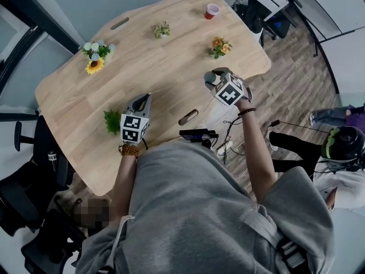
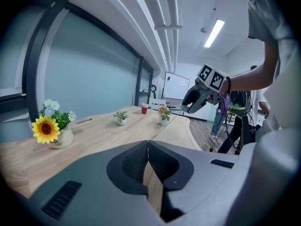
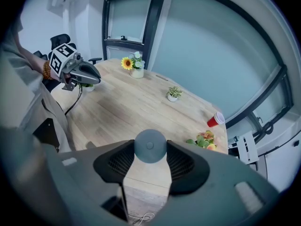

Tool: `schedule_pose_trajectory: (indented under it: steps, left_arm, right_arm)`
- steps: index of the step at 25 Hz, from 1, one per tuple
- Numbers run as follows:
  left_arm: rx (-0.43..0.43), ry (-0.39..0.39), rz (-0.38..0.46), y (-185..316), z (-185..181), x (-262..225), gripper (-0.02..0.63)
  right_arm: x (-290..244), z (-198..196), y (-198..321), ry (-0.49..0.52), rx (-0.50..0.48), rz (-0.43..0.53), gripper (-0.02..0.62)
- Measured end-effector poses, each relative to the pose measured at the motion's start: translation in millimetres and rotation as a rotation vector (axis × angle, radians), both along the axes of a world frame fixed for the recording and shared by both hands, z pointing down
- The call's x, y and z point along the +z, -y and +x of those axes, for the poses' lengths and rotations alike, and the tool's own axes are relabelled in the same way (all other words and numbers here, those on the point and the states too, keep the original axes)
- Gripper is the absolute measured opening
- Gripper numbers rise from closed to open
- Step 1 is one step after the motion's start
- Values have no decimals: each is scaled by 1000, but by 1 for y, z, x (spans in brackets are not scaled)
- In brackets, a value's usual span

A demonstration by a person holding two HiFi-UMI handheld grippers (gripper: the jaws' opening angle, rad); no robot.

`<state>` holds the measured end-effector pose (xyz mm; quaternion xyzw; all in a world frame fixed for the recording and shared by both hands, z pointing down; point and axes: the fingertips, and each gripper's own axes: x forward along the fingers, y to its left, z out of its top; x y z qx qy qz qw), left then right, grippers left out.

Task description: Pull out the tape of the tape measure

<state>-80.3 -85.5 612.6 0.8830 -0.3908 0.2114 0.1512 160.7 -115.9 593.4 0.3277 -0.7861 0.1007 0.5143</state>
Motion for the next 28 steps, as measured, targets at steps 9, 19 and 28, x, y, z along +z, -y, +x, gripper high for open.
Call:
schedule_pose_trajectory:
  steps: [9,19,28]
  left_arm:
    - [-99,-10,-35,3,-25,9,11]
    - [-115,5,-39,5,-28,10,11]
    - [-117,9,-43,4,-27,11,11]
  right_arm:
    - [0,26,5,-19,65,17,224]
    - [0,21,5,-1,84,16,224]
    - [2,27,5,-15,97,30,224]
